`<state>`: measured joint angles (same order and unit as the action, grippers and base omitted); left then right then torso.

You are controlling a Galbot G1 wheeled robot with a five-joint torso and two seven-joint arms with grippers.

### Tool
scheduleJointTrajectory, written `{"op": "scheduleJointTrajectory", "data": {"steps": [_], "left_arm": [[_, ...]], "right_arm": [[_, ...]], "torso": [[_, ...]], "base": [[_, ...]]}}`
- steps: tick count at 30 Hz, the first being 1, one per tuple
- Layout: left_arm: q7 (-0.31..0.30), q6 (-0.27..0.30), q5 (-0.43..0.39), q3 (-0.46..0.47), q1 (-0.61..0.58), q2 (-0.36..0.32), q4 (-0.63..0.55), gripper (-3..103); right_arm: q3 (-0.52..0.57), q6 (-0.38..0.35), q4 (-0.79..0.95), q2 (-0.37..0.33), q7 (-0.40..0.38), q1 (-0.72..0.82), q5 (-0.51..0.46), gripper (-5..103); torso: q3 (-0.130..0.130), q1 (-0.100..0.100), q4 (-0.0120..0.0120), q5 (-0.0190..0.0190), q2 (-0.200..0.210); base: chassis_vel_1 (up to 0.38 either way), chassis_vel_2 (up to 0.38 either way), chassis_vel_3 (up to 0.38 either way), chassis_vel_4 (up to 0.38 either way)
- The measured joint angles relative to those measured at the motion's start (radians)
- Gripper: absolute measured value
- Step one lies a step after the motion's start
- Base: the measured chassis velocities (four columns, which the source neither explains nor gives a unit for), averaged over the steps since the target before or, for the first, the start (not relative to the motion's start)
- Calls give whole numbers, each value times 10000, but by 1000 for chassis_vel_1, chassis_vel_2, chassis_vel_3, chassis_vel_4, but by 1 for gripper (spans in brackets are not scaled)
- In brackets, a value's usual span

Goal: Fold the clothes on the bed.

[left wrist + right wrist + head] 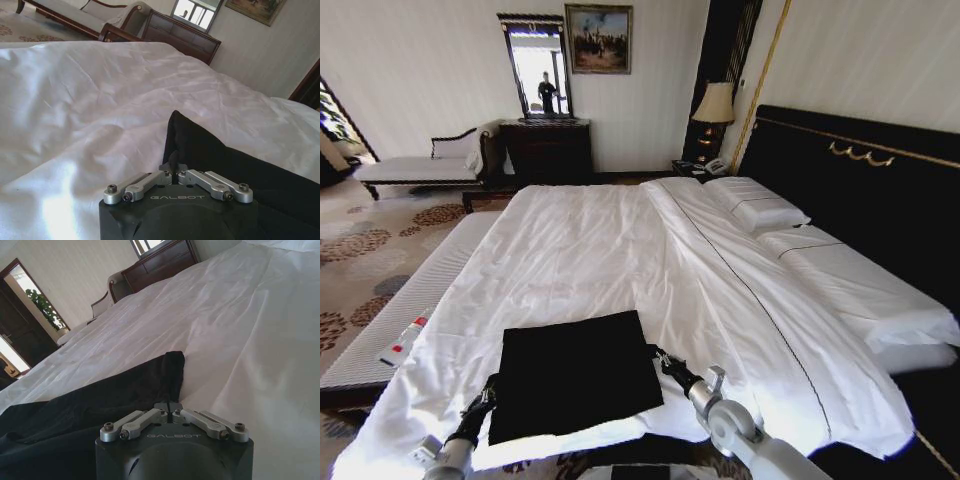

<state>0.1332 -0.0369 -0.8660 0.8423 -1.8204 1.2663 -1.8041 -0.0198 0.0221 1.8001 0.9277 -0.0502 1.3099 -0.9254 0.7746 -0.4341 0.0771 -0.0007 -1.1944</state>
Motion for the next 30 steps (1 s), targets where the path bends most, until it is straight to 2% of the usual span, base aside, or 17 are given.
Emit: {"op": "scheduleJointTrajectory", "data": {"steps": [7, 9, 10, 11, 14, 15, 16, 17, 18, 20, 23, 25, 27, 29, 30], "left_arm": [[18, -110, 104, -33, -118, 55, -134, 0], [58, -273, 230, -45, -203, 107, -273, 3], [104, -365, 262, -21, -259, 120, -348, 10], [104, -365, 262, -21, -259, 120, -348, 10], [222, -652, 237, 185, -483, 141, -705, 26], [222, -652, 237, 185, -483, 141, -705, 26], [313, -757, 163, 306, -540, 153, -934, 26], [392, -800, 57, 400, -539, 158, -1115, 36], [467, -804, -137, 490, -459, 159, -1290, 42], [487, -795, -231, 525, -391, 155, -1348, 42], [221, -202, -883, 627, 686, -99, -1209, 58], [146, -81, -941, 620, 889, -168, -1099, 58], [-205, 595, -999, 396, 1940, -504, -329, 69], [-340, 946, -783, 98, 2609, -682, 403, 80], [-340, 946, -783, 98, 2609, -682, 403, 80]], "right_arm": [[-68, -49, 1, -8, -70, -33, 89, 0], [-64, -51, 34, -6, -198, 10, 220, -2], [-54, -60, 102, -10, -263, 57, 250, 2], [-54, -60, 102, -10, -263, 57, 250, 2], [33, -54, 429, -49, -357, 218, 254, 18], [33, -54, 429, -49, -357, 218, 254, 18], [81, -39, 571, -70, -382, 232, 223, 24], [100, -31, 633, -77, -402, 195, 182, 29], [118, -30, 672, -76, -428, 67, 122, 34], [132, -29, 676, -70, -439, -24, 86, 34], [154, -57, 467, 97, -503, -797, -141, 51], [152, -65, 385, 140, -511, -943, -158, 51], [99, -98, 61, 333, -546, -1466, -186, 61], [7, -133, -143, 476, -563, -1776, -186, 73], [7, -133, -143, 476, -563, -1776, -186, 73]], "torso": [[0, 0, -1, 0, 0], [0, -1, -2, 0, 0], [1, -1, -1, 0, 1], [1, -1, -1, 0, 1], [1, -1, -2, 1, 0], [1, -1, -2, 1, 0], [0, 0, -2, 0, 0], [0, 0, -1, 0, 0], [1, 0, -1, 2, 0], [0, 1, -3, 1, 0], [1, 0, -2, 1, 0], [1, -1, -2, 0, 0], [2, -3, 2, -1, 2], [4, -4, 2, -4, 3], [4, -4, 2, -4, 3]], "base": [[0, 0, 0, 0], [0, 0, 0, 0], [0, 0, 0, 0], [0, 0, 0, 0], [0, 0, 0, 0], [0, 0, 0, 0], [0, 0, 0, 0], [0, 0, 0, 0], [0, 0, 0, 0], [0, 0, 0, 0], [0, 0, 0, 0], [0, 0, 0, 0], [0, 0, 0, 0], [0, 0, 0, 0], [0, 0, 0, 0]]}}
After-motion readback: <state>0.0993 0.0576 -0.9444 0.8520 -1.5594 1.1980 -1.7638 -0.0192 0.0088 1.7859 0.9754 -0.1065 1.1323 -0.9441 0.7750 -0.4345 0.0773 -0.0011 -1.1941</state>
